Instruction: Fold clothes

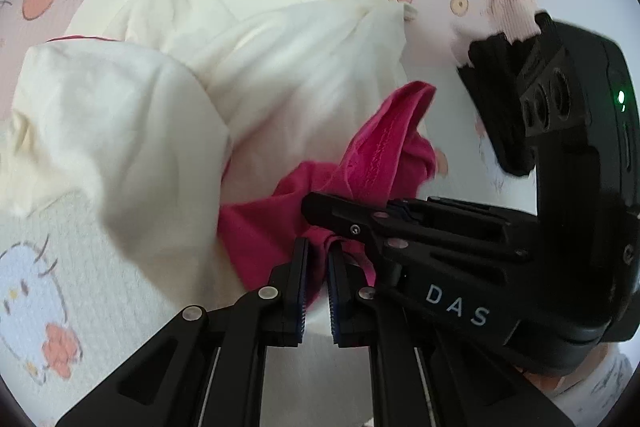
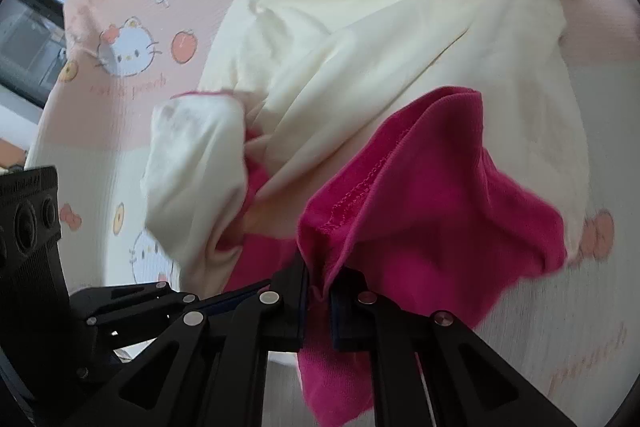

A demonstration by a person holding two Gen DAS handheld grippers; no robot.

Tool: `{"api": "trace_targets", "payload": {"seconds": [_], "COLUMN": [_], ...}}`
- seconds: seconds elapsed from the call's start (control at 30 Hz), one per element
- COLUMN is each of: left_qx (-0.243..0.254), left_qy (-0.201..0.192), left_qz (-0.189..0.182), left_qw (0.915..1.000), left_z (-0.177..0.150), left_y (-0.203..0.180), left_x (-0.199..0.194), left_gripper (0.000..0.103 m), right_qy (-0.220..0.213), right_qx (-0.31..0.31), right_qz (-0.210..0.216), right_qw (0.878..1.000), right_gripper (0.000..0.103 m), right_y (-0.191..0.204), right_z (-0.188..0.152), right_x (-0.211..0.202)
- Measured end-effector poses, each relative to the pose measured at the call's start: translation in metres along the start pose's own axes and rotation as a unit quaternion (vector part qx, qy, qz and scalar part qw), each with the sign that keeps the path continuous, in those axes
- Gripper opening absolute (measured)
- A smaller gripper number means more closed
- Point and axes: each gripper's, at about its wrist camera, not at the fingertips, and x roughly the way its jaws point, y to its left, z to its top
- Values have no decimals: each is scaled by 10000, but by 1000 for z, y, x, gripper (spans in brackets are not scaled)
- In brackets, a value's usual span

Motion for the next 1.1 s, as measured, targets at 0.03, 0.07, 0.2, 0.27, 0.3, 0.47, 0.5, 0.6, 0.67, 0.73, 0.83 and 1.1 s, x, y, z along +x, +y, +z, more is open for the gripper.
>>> {"api": "trace_targets", "payload": {"seconds": [0.03,0.07,0.2,0.27,0.3,0.47,0.5,0.6,0.67,0.73,0.83,1.1], "left_qx": [9,19,56,85,89,128,133,152,148,121,255,402], "left_qy": [10,20,61,68,72,185,200,228,239,207,106,-429], "left_qz": [-10,-20,-61,-71,-69,41,89,252,310,281,340,586], "left_qw": [10000,10000,9999,9999,9999,9997,9997,9993,9991,9993,9990,9965], "left_z": [-6,-13,-39,-48,-56,-76,-84,-111,-122,-131,-137,-144], "left_y": [-1,-2,-6,-10,-14,-17,-16,-14,-14,-14,-18,-29], "left_x": [-3,-7,-20,-23,-20,-10,-8,0,4,7,10,2], "left_gripper": [7,7,7,7,7,7,7,7,7,7,7,7], "right_qy": [-5,8,-4,-18,-38,-53,8,198,300,389,401,85], "right_qx": [34,122,118,108,127,155,208,291,234,166,9,482], "right_qz": [58,158,390,459,489,547,542,509,398,278,63,417], "right_qw": [10000,9998,9992,9989,9987,9984,9983,9981,9985,9987,9992,9979], "right_gripper": [6,6,6,6,6,7,7,7,7,7,6,12], "right_y": [2,4,11,17,18,27,28,29,33,37,42,26], "right_z": [-4,-9,-30,-41,-46,-72,-78,-97,-111,-122,-130,-137], "right_x": [-1,-1,-12,-18,-21,-27,-22,-13,-8,-3,-3,-11]}}
